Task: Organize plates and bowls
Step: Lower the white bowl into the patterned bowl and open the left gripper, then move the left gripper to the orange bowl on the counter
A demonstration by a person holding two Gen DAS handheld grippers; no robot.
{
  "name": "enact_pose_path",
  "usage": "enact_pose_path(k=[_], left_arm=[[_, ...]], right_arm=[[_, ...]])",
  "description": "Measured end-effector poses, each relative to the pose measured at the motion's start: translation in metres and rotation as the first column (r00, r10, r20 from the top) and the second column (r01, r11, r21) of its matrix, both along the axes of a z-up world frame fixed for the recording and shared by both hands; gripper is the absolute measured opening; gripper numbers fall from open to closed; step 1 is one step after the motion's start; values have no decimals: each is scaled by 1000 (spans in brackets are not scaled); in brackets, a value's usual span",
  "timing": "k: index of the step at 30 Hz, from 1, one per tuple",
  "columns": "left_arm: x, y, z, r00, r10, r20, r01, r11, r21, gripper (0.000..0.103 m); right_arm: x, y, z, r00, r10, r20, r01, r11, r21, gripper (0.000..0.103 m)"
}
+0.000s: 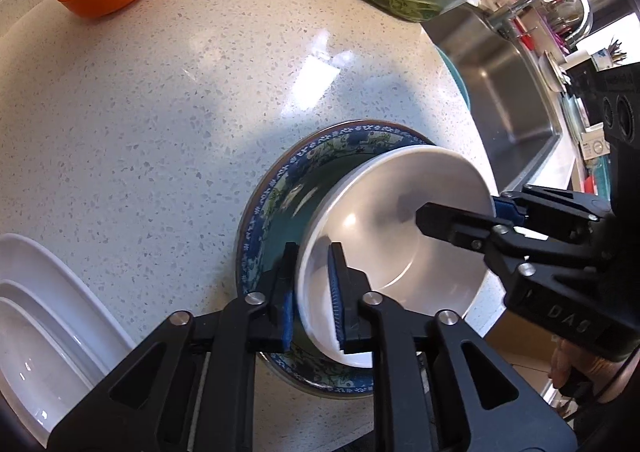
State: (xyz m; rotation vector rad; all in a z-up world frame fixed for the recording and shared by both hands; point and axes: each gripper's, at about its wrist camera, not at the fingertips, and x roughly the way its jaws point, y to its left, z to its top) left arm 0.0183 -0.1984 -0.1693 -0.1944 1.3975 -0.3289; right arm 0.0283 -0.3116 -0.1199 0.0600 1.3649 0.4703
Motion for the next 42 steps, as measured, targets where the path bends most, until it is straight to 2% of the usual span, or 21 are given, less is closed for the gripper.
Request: enact_pose_path(k=[2,5,6,7,10,19,24,29,32,34,39,42], left_arm=[[-2,0,2,1000,-1,3,1,1000,-1,18],[-5,0,6,1000,-7,7,7,1000,-22,28],[-5,-2,8,1000,-11,13,12,1000,-28,35],[-6,-3,10,1000,-17,19,17,999,-41,46],[-8,-4,18,999,-23,46,25,999,-29,58],[-12,2,30,997,-6,72,10,998,-55,73],[-14,6,36,997,0,83,5,998,-64,75],[-18,11,46,995,2,103,6,997,-78,88],[-21,20,55,993,17,115,-6,995,-97,97],[-21,26,62,991,35,128,-21,994,-105,100],[-21,46,77,988,67,142,-49,991,-128,100],[-24,63,92,980,97,176,-65,981,-181,100]], right_arm=[[-1,1,-1,1000,5,9,-5,1000,-17,20],[-2,2,-1,1000,3,11,-3,1000,-20,19],[-2,3,-2,1000,2,12,-2,1000,-21,19],[-3,3,-1,1000,2,12,-2,1000,-21,19],[-3,4,0,1000,-3,18,4,1000,-29,15],[-6,-3,4,999,-26,20,26,1000,-3,14],[-6,-5,7,999,-29,30,29,1000,2,15],[-6,-9,14,998,-41,54,40,999,27,24],[-6,-14,23,994,-62,92,58,997,45,53],[-8,-17,29,991,-75,113,69,996,55,58],[-8,-25,32,985,-109,135,100,992,75,60],[-8,-32,33,980,-143,139,132,987,91,61]])
